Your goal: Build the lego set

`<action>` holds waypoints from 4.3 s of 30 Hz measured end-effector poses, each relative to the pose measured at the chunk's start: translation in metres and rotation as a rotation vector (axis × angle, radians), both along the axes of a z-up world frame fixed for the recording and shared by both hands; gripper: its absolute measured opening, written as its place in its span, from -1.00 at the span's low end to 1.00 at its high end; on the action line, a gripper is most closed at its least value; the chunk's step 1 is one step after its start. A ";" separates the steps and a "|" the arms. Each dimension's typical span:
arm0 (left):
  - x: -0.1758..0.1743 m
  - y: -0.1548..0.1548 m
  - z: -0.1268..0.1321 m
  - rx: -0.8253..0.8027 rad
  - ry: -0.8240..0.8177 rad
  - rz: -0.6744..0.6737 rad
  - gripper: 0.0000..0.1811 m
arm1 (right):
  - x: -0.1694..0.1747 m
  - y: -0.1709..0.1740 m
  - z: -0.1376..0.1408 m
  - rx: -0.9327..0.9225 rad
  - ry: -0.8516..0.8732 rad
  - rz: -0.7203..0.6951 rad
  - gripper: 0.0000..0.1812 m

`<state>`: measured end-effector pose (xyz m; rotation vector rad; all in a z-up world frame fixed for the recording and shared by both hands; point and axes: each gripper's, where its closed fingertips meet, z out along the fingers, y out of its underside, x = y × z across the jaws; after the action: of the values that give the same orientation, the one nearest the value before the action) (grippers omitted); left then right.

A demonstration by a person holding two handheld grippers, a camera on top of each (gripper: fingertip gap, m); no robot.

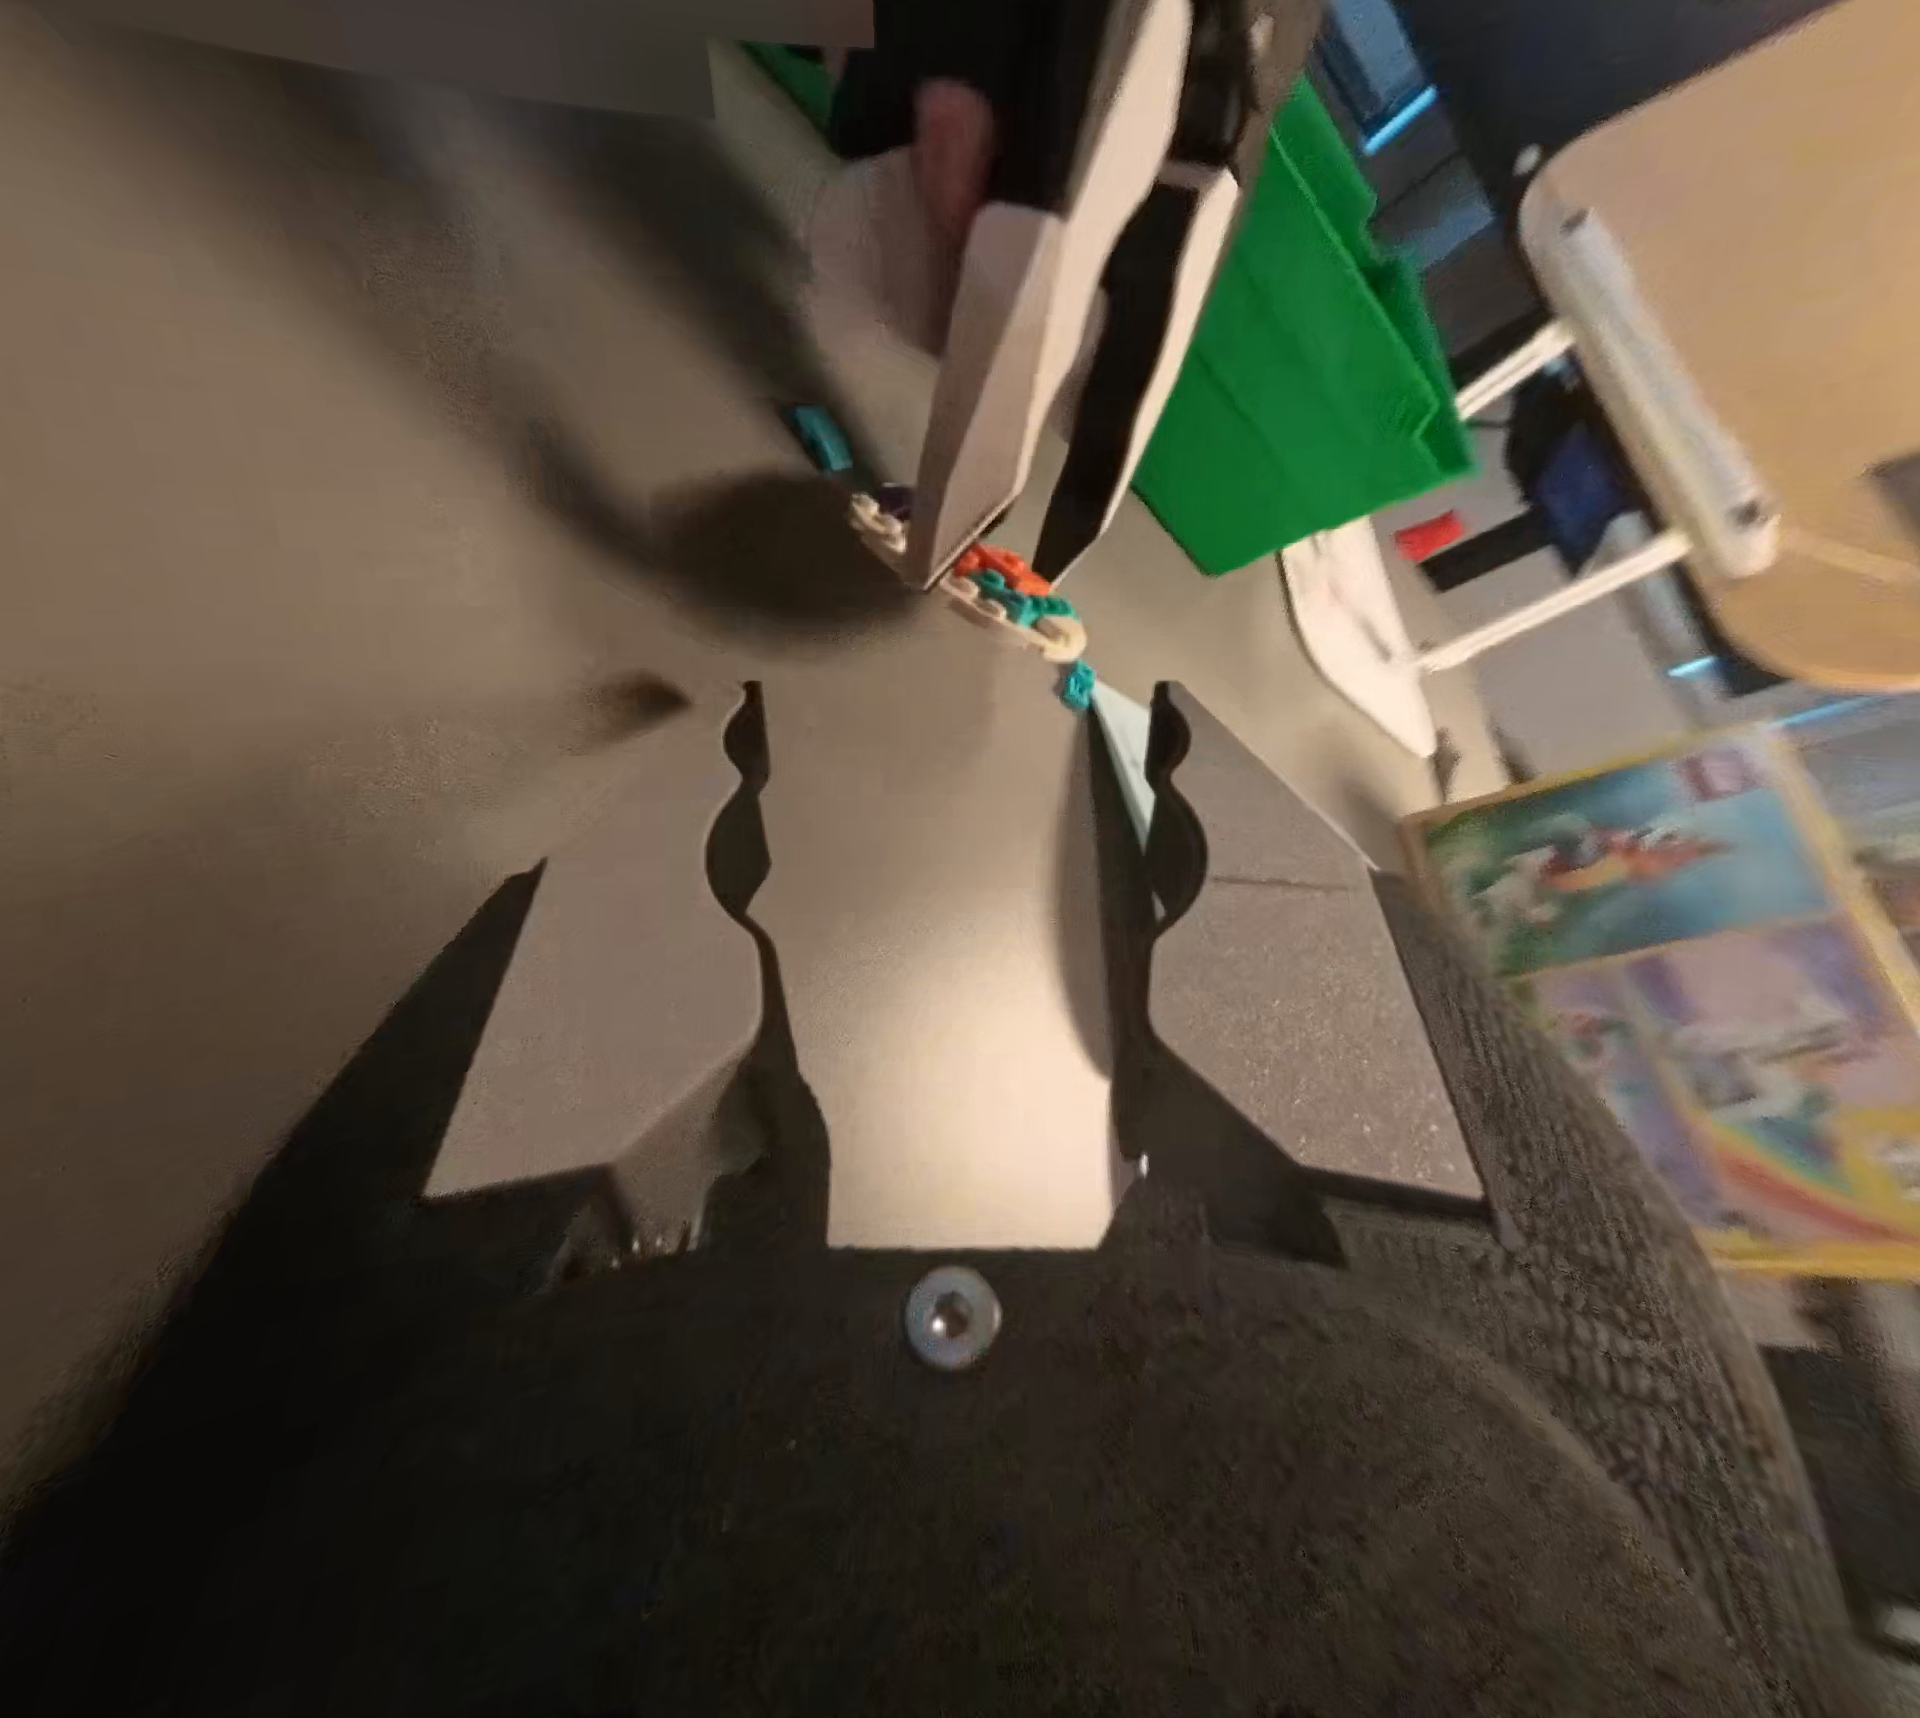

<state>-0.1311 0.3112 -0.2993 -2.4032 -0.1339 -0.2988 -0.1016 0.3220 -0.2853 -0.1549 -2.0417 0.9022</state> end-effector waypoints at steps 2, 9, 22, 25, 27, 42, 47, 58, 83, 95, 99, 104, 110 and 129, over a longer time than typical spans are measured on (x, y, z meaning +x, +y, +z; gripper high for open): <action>0.015 0.000 0.006 0.031 -0.061 -0.073 -0.30 | 0.001 -0.007 0.004 0.067 0.090 0.011 -0.19; 0.063 -0.001 0.016 0.081 -0.174 -0.306 -0.30 | 0.014 -0.027 0.005 0.157 0.198 0.102 -0.67; 0.041 0.009 0.033 0.428 0.486 -0.131 -0.31 | -0.014 0.014 0.005 0.281 0.236 -0.167 -0.88; 0.036 0.010 0.030 0.425 0.737 -0.118 -0.43 | -0.015 0.017 0.005 0.274 0.230 -0.186 -0.88; 0.038 0.012 0.032 0.432 0.884 -0.137 -0.52 | -0.016 0.018 0.004 0.273 0.221 -0.190 -0.88; 0.030 0.026 0.024 0.317 1.282 -0.232 -0.95 | -0.016 0.021 0.006 0.225 0.205 -0.198 -0.88; 0.024 0.023 0.024 0.306 1.328 -0.228 -0.96 | -0.015 0.024 0.007 0.164 0.173 -0.186 -0.74; 0.014 0.021 0.018 0.244 1.331 -0.217 -0.96 | -0.005 0.013 0.010 0.255 0.265 -0.105 -0.81; 0.029 0.038 0.023 0.262 1.366 -0.248 -0.96 | -0.011 0.022 0.004 0.400 0.307 -0.132 -0.76; 0.018 0.018 0.037 0.398 1.195 -0.178 -0.48 | 0.001 0.016 0.025 0.186 0.318 -0.061 -0.92; 0.015 0.012 0.040 0.426 1.198 -0.201 -0.62 | 0.009 0.007 0.026 0.148 0.308 0.011 -0.92; 0.032 0.012 0.044 0.507 1.198 -0.286 -0.75 | 0.012 0.002 0.027 0.148 0.329 0.042 -0.92; 0.031 0.011 0.043 0.498 1.258 -0.288 -0.92 | 0.011 0.004 0.029 0.141 0.341 0.029 -0.92; 0.039 0.015 0.042 0.468 1.361 -0.293 -0.63 | -0.007 0.021 0.021 0.254 0.348 -0.107 -0.93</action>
<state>-0.0924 0.3257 -0.2573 -1.6931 0.8023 1.0574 -0.1089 0.3434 -0.2647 0.0315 -1.7832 0.5534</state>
